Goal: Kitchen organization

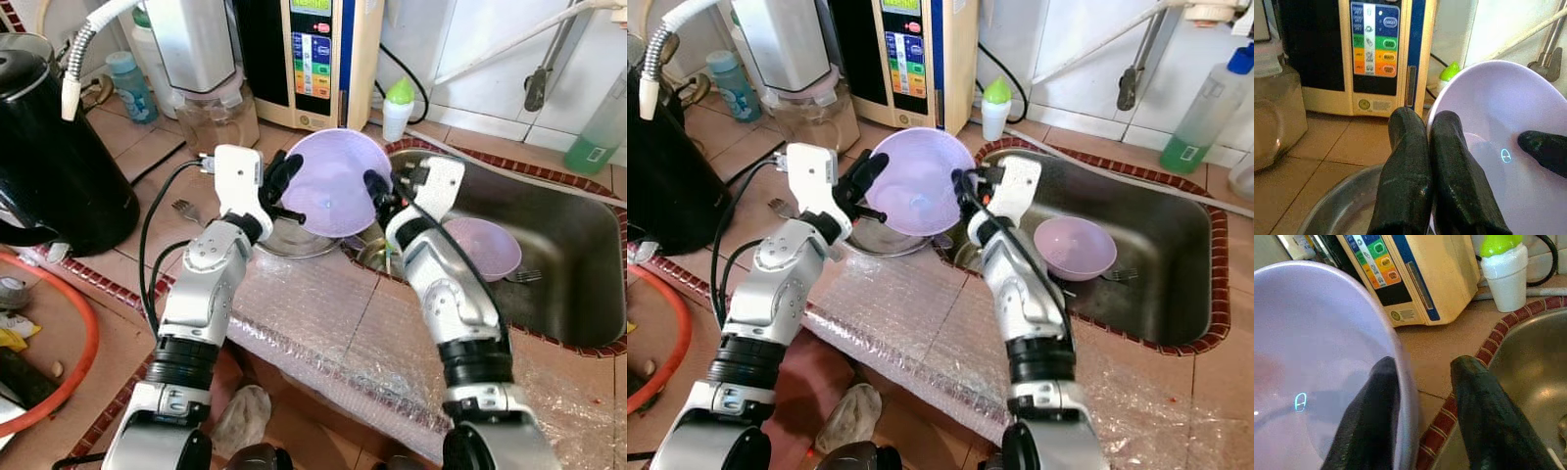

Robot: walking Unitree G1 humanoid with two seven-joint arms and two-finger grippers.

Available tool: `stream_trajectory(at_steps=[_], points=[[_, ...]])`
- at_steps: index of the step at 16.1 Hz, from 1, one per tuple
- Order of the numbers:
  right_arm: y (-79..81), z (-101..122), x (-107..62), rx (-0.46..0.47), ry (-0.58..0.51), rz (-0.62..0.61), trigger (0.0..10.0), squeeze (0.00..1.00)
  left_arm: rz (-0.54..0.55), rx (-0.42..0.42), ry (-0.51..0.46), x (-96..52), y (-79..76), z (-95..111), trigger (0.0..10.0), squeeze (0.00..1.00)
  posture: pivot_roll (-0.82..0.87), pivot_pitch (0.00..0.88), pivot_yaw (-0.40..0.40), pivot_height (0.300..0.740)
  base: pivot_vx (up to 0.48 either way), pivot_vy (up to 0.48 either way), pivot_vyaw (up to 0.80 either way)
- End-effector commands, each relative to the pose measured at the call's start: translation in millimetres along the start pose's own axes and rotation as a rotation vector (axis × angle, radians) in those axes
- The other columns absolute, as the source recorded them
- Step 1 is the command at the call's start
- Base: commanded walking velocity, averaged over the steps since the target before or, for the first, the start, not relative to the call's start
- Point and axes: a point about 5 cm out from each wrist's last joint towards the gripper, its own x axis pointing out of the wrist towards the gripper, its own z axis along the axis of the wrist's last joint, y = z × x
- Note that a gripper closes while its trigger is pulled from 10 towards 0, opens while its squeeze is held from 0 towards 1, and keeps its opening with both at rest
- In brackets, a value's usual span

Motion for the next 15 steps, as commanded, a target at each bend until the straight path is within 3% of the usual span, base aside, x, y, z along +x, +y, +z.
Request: stream_trajectory(at_steps=[1, 4, 7, 9, 10, 12, 15], points=[[-15.1, 9, 1.5, 0.03, 0.005, -0.073, 0.0, 0.0, -0.003, 0.023, -0.041, 0.7, 3.8, 9, 0.0, 0.0, -0.04, 0.019, 0.093, 0.74, 0.0, 0.0, 0.0], [-9.5, 10, 2.9, 0.012, 0.027, -0.019, 0.0, 0.0, -0.004, 0.028, -0.039, -0.2, 2.8, 8, 0.0, 0.0, -0.04, 0.018, 0.087, 0.74, 0.0, 0.0, 0.0], [-6.8, -11, -5.2, 0.101, 0.088, -0.028, 0.0, 0.0, 0.017, 0.027, -0.042, -1.2, 3.3, 6, 0.0, 0.0, -0.03, 0.01, 0.054, 0.74, 0.0, 0.0, 0.0], [-6.2, -25, -10.1, 0.162, 0.11, -0.069, 0.0, 0.0, 0.022, 0.025, -0.042, -1.4, 6.0, 7, 8.9, 0.0, -0.03, 0.013, 0.063, 0.74, 0.0, 0.0, 0.0], [-6.0, -27, -12.1, 0.181, 0.104, -0.085, 0.0, 0.0, 0.024, 0.025, -0.036, -1.7, 7.6, 7, 10.0, 0.3, -0.03, 0.015, 0.069, 0.74, 0.0, 0.0, 0.0], [-10.5, -30, -16.5, 0.221, 0.072, -0.14, 0.0, 0.0, 0.023, 0.028, -0.029, 0.1, 10.4, 7, 10.0, 1.0, -0.04, 0.012, 0.086, 0.74, 0.0, 0.0, 0.0], [-14.6, -28, -18.4, 0.234, 0.053, -0.172, 0.0, 0.0, 0.013, 0.027, -0.035, 3.7, 9.4, 9, 10.0, 1.0, -0.05, 0.009, 0.098, 0.74, 0.0, 0.0, 0.0]])
